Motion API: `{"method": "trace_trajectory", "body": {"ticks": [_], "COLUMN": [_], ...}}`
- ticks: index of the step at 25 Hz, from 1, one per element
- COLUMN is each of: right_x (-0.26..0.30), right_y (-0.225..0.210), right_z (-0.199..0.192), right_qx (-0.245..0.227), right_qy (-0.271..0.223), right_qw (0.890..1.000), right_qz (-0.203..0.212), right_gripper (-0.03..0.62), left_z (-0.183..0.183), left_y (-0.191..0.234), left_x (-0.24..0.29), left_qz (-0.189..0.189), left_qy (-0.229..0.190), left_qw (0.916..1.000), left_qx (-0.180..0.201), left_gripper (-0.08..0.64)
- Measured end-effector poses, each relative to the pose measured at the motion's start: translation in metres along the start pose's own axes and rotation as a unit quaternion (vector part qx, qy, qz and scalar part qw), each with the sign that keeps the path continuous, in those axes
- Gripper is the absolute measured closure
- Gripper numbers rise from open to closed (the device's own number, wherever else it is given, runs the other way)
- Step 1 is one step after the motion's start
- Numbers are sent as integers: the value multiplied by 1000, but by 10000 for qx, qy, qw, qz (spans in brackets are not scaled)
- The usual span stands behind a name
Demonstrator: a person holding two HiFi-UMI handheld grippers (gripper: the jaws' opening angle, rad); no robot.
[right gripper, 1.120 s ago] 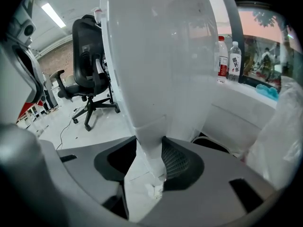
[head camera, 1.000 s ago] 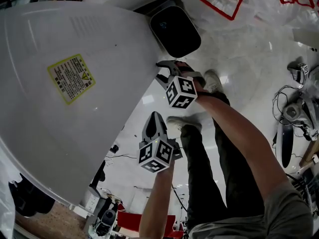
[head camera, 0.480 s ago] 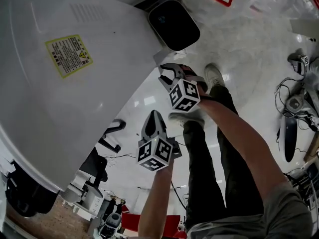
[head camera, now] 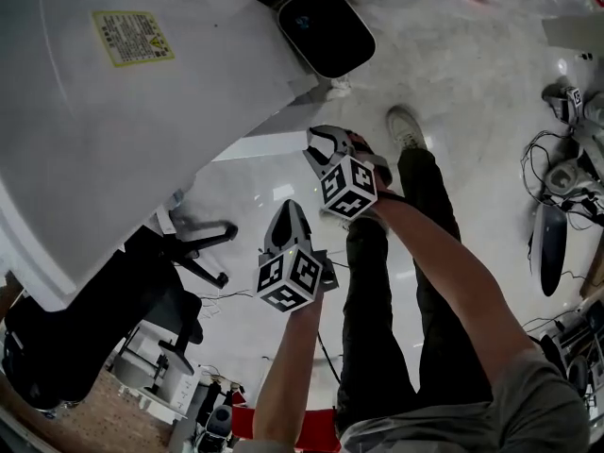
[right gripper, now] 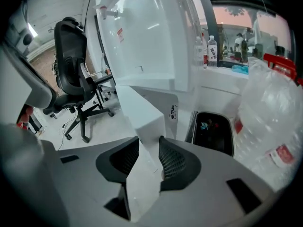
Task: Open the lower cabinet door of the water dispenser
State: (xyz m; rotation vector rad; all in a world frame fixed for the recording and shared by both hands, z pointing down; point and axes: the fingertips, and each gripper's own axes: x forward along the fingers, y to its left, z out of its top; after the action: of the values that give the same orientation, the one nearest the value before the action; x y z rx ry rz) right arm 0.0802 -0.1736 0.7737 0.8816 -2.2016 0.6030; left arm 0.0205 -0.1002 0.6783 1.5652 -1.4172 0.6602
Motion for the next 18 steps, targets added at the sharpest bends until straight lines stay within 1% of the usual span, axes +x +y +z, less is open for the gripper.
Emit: {"method": "trace_trajectory", "body": {"ticks": [4, 7, 9, 11, 12, 15, 18], "right_x": [-4, -4, -9, -18, -23, -36, -40], "right_y": [22, 30, 34, 34, 32, 23, 27], "right_z": [-11, -14, -16, -14, -11, 0, 12], "right_qx": [130, -11, -284, -643, -827, -1329, -1732], "right_qy": [122, 269, 474, 657, 718, 860, 1000], "right_qw": [9998, 9996, 9983, 9950, 9930, 9852, 9756], "right_qz": [-75, -16, 183, 380, 455, 650, 907], "right_gripper": [459, 459, 454, 400, 390, 385, 385], "left_z": [-11, -12, -14, -16, -17, -22, -24], "left_y": [13, 23, 29, 31, 32, 30, 30], "left_x": [-2, -5, -12, -19, -21, -23, -25], "left_qz": [-21, -21, 16, 49, 69, 163, 252], "left_qy": [38, 11, -27, -90, -127, -232, -314], "left_qw": [10000, 10000, 10000, 9999, 9998, 9992, 9979], "left_qx": [-52, -43, -64, -81, -98, -292, -508], "left_gripper": [554, 554, 554, 554, 553, 553, 554]}}
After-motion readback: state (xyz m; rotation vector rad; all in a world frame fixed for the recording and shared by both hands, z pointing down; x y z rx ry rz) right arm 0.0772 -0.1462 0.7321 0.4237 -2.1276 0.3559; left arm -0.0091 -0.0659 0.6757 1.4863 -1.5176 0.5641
